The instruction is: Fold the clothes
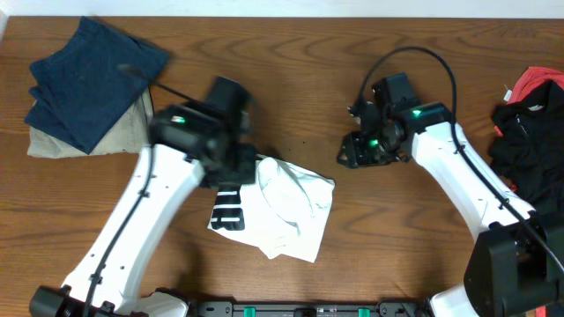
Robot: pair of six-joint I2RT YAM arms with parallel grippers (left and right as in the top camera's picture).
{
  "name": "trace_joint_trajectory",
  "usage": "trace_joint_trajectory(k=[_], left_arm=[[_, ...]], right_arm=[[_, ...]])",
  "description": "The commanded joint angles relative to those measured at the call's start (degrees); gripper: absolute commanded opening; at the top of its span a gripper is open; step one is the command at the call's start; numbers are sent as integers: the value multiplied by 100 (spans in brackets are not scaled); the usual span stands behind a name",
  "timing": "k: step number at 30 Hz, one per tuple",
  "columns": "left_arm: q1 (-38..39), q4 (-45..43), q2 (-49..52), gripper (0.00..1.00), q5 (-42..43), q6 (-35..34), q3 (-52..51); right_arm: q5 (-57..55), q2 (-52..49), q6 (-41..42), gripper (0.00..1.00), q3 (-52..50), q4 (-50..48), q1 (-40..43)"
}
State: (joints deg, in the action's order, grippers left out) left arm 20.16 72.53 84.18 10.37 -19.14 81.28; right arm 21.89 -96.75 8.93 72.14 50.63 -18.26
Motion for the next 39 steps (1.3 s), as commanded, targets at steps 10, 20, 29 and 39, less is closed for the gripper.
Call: trace_joint_trajectory(k=[10, 20, 29, 39], left_arm=[[-1733, -404, 695, 74, -186, -190, -61], [-1738, -549, 1346, 74, -190, -173, -72], [-1738, -579, 1388, 74, -192, -149, -72], [-1735, -557, 1388, 74, -190, -146, -72]], right_arm=[[-472, -2, -356, 53, -317, -1064, -2028], [-1311, -122, -92, 56, -525, -1764, -2723], [-1314, -671, 201, 27, -525, -2149, -2789], [-2656, -129, 881, 3, -446, -986, -2076]])
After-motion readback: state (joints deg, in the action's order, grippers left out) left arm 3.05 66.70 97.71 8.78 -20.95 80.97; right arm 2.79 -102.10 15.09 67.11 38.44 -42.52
